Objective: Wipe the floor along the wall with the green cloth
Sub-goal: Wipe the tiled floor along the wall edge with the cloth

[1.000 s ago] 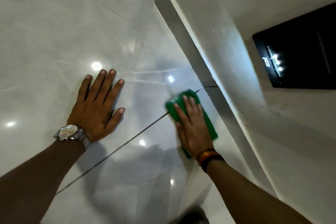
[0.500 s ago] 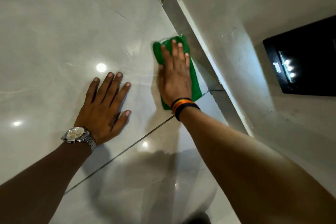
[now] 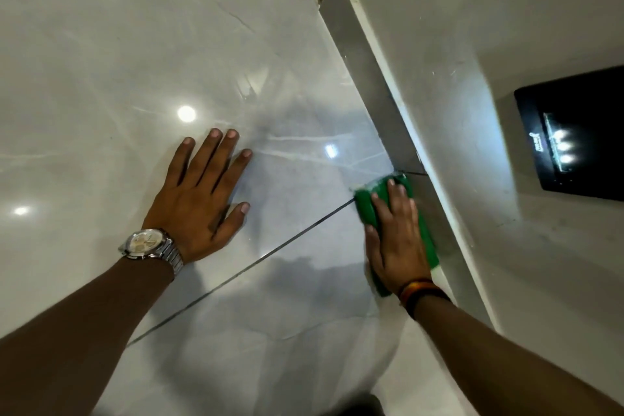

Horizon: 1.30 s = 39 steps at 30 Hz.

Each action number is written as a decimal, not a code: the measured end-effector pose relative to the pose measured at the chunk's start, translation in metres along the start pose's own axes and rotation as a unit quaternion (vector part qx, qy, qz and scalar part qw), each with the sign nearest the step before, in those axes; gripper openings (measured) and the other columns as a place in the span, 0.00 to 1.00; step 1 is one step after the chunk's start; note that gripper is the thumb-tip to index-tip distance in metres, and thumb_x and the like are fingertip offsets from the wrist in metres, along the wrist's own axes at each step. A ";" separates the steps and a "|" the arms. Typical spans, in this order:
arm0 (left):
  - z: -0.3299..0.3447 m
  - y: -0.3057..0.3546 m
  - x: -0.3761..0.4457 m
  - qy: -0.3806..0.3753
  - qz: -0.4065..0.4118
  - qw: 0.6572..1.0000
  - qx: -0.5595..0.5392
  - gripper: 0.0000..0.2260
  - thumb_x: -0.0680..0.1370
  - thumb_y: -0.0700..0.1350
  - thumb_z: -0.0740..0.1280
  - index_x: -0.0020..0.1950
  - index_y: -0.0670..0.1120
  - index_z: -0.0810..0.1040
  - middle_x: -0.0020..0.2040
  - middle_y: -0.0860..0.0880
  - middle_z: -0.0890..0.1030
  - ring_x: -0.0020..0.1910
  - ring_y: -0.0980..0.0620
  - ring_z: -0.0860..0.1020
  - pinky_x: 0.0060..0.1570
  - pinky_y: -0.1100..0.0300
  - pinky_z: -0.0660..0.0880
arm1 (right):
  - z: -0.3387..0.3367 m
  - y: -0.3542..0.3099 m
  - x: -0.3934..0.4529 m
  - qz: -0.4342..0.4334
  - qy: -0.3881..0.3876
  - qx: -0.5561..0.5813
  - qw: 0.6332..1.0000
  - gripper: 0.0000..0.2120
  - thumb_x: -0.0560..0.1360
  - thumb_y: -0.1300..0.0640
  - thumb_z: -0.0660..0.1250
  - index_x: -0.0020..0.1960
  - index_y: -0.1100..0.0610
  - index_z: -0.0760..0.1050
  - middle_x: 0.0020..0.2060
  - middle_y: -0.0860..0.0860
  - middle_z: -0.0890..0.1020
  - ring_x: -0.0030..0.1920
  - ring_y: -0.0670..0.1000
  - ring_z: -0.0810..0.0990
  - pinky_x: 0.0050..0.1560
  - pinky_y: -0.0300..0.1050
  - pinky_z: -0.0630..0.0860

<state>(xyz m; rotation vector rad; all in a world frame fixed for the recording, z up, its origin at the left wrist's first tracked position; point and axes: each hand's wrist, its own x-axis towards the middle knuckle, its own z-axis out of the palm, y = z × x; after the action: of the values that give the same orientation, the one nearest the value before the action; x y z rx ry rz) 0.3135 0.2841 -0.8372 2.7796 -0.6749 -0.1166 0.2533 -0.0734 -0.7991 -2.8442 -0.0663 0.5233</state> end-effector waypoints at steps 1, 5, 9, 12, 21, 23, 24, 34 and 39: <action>0.000 0.000 0.000 0.002 0.000 1.000 0.001 0.34 0.84 0.57 0.55 0.86 0.42 0.59 0.87 0.37 0.58 0.87 0.36 0.56 0.85 0.34 0.52 | -0.003 -0.011 0.024 -0.021 0.014 0.007 1.000 0.27 0.83 0.52 0.57 0.81 0.53 0.59 0.83 0.56 0.54 0.83 0.56 0.48 0.82 0.62 0.50; 0.001 0.000 0.000 0.001 -0.002 1.000 0.004 0.34 0.83 0.57 0.55 0.86 0.42 0.60 0.87 0.37 0.58 0.87 0.36 0.56 0.84 0.34 0.53 | -0.018 -0.058 0.116 -0.063 0.064 0.038 0.995 0.25 0.84 0.55 0.58 0.80 0.52 0.61 0.82 0.55 0.57 0.83 0.55 0.51 0.83 0.57 0.48; 0.000 0.001 0.001 -0.004 -0.003 1.000 0.003 0.34 0.83 0.58 0.56 0.86 0.42 0.61 0.87 0.37 0.59 0.86 0.36 0.57 0.83 0.33 0.55 | -0.029 -0.110 0.187 -0.058 0.096 0.063 0.992 0.25 0.83 0.55 0.56 0.80 0.52 0.62 0.82 0.55 0.58 0.83 0.55 0.53 0.83 0.57 0.49; 0.000 0.001 0.002 -0.006 -0.005 1.000 -0.003 0.34 0.83 0.58 0.56 0.85 0.42 0.62 0.86 0.37 0.61 0.86 0.35 0.58 0.84 0.33 0.55 | -0.031 -0.134 0.215 -0.068 0.101 0.046 0.992 0.26 0.83 0.56 0.56 0.80 0.54 0.61 0.82 0.57 0.58 0.83 0.57 0.53 0.83 0.58 0.49; 0.002 -0.003 -0.001 0.007 0.002 1.000 -0.011 0.33 0.84 0.57 0.57 0.86 0.42 0.62 0.87 0.37 0.58 0.87 0.36 0.56 0.84 0.34 0.55 | -0.022 -0.105 0.155 -0.062 0.083 0.028 0.994 0.25 0.84 0.57 0.57 0.80 0.51 0.61 0.82 0.54 0.57 0.83 0.54 0.50 0.83 0.56 0.48; 0.001 -0.003 0.001 0.011 0.008 1.000 -0.023 0.33 0.84 0.57 0.56 0.85 0.42 0.62 0.87 0.37 0.59 0.86 0.37 0.57 0.84 0.34 0.55 | -0.026 -0.112 0.173 -0.032 0.112 0.040 0.992 0.24 0.84 0.56 0.56 0.80 0.53 0.61 0.82 0.54 0.58 0.83 0.54 0.52 0.83 0.57 0.48; 0.001 -0.004 0.000 0.010 0.006 1.000 -0.026 0.32 0.84 0.57 0.56 0.85 0.42 0.63 0.87 0.37 0.59 0.86 0.36 0.57 0.84 0.33 0.56 | -0.029 -0.119 0.186 -0.041 0.114 0.049 0.991 0.25 0.83 0.56 0.55 0.80 0.53 0.61 0.82 0.55 0.58 0.83 0.54 0.52 0.83 0.57 0.48; -0.001 -0.002 0.000 -0.003 0.001 0.999 -0.037 0.31 0.85 0.56 0.56 0.85 0.43 0.62 0.87 0.38 0.60 0.87 0.37 0.57 0.83 0.32 0.57 | -0.029 -0.174 0.235 -0.188 0.098 0.019 0.977 0.26 0.82 0.61 0.59 0.79 0.56 0.63 0.81 0.56 0.62 0.82 0.56 0.55 0.83 0.54 0.48; -0.001 -0.002 0.000 0.011 -0.001 0.999 -0.048 0.31 0.84 0.55 0.59 0.85 0.42 0.64 0.87 0.39 0.60 0.87 0.37 0.56 0.83 0.33 0.58 | -0.038 -0.159 0.247 -0.075 0.117 0.059 0.988 0.25 0.83 0.59 0.56 0.80 0.54 0.62 0.81 0.55 0.60 0.83 0.55 0.53 0.83 0.57 0.49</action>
<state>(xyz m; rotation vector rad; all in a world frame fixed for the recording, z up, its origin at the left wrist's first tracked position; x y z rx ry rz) 0.3144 0.2860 -0.8365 2.6869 -0.6435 -0.1165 0.4971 0.0933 -0.8101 -2.7343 -0.1982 0.1535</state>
